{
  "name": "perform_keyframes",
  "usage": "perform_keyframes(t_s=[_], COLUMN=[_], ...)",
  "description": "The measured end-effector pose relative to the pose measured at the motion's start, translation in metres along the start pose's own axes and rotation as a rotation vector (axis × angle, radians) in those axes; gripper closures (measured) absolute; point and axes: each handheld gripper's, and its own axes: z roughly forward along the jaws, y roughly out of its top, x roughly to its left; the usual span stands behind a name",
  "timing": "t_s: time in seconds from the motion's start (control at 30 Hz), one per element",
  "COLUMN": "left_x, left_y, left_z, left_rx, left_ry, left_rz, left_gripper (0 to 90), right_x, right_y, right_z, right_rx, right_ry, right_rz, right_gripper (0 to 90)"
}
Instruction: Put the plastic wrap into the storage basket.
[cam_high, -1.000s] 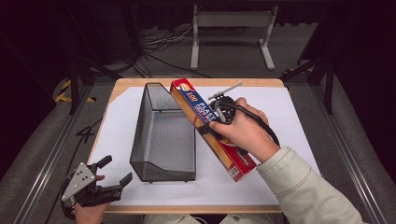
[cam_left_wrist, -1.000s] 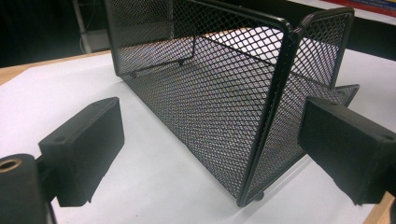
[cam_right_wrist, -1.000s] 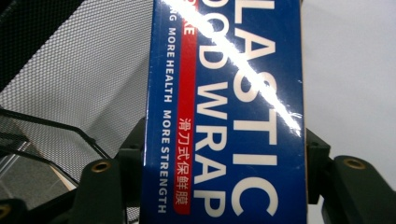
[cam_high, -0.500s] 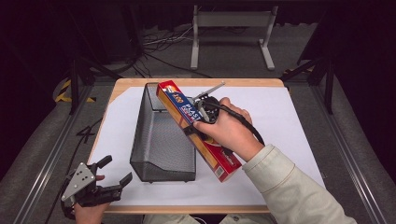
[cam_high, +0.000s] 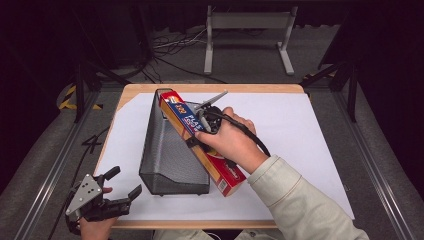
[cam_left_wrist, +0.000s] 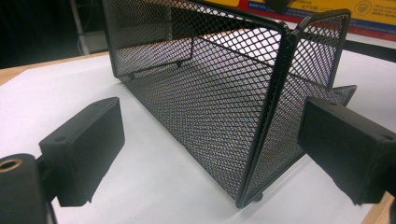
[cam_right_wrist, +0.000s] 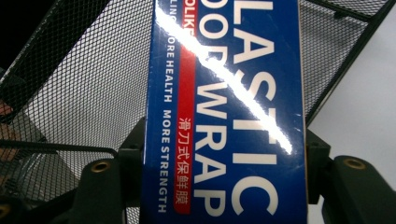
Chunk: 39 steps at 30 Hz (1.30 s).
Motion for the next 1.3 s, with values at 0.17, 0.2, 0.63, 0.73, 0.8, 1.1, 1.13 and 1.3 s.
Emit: perform_keyframes(t_s=[0.17,0.2,0.63,0.73,0.8,1.1,1.13,1.3], left_x=[0.000,0.000,0.001,0.001,0.001,0.001,0.001,0.002], left_y=[0.000,0.000,0.000,0.000,0.000,-0.001,-0.001,-0.001], left_z=[0.000,0.000,0.001,0.001,0.001,0.000,0.000,0.001], left_rx=[0.000,0.000,0.001,0.001,0.001,0.001,0.000,0.001], left_ry=[-0.001,0.000,-0.005,-0.005,-0.004,-0.005,-0.005,-0.008], left_rz=[-0.001,-0.001,0.000,0.000,-0.001,-0.007,-0.007,-0.005], left_gripper=[8.1,8.1,8.1,8.1,8.1,8.1,8.1,8.1], right_x=[0.004,0.005,0.004,0.005,0.005,0.002,0.001,-0.001], right_y=[0.002,0.002,0.008,0.009,0.010,0.014,0.015,0.016], right_z=[0.009,0.012,0.035,0.041,0.044,0.052,0.053,0.057], right_rx=[0.019,0.025,0.071,0.081,0.089,0.110,0.112,0.117], right_ry=[0.000,-0.007,-0.054,-0.057,-0.061,-0.082,-0.086,-0.092], right_rz=[0.015,0.019,0.078,0.083,0.087,0.117,0.116,0.127], right_gripper=[39.2,39.3,39.0,38.9,38.9,38.8,38.8,38.8])
